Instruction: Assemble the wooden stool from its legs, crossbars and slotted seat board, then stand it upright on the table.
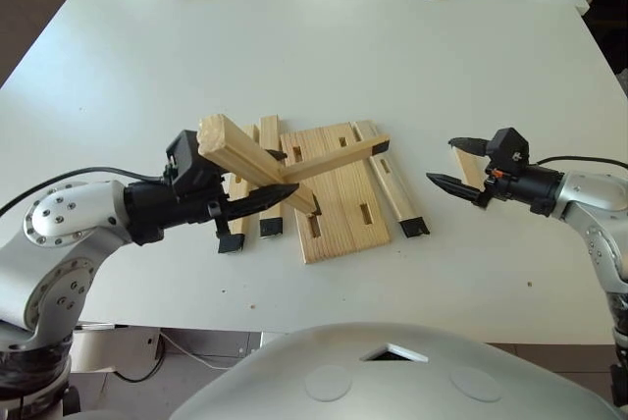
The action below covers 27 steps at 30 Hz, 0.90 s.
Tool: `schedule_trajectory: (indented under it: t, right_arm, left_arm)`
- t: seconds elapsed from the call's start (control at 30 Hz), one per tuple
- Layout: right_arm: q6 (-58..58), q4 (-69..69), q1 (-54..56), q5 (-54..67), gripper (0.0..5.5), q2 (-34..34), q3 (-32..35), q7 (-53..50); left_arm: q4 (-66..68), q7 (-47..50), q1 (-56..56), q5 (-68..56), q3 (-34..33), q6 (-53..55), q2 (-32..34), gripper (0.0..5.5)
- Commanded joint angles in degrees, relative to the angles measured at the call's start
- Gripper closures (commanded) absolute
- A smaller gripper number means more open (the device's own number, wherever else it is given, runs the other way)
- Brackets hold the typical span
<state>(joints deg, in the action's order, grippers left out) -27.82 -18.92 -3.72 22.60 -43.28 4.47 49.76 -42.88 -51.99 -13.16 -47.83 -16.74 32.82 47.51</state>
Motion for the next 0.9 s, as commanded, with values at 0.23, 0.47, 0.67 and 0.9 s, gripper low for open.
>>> schedule_trajectory:
  t: [0.23, 0.47, 0.67, 0.9]
  right_arm:
    - [-1.8, -1.3, 0.4, 0.8, 1.43, 0.0, 0.7, -0.3]
    - [-1.8, -1.7, 0.0, 0.5, 1.43, 0.2, 0.3, -0.1]
    - [-1.9, -1.8, 0.0, 0.7, 1.43, 0.2, 0.6, -0.1]
    - [-1.8, -1.9, -0.2, 0.6, 1.43, 0.3, 0.6, -0.3]
  left_arm:
    - [1.2, -5.8, -3.7, 8.3, 2.6, -8.5, 0.5, 3.39]
    - [0.4, -5.2, -4.4, 8.0, 3.8, -9.0, -0.3, 3.39]
    - [0.0, -5.3, -5.3, 8.0, 3.8, -9.4, -0.1, 3.39]
    - [0.3, -6.9, -7.7, 9.6, 3.9, -11.9, 0.6, 3.39]
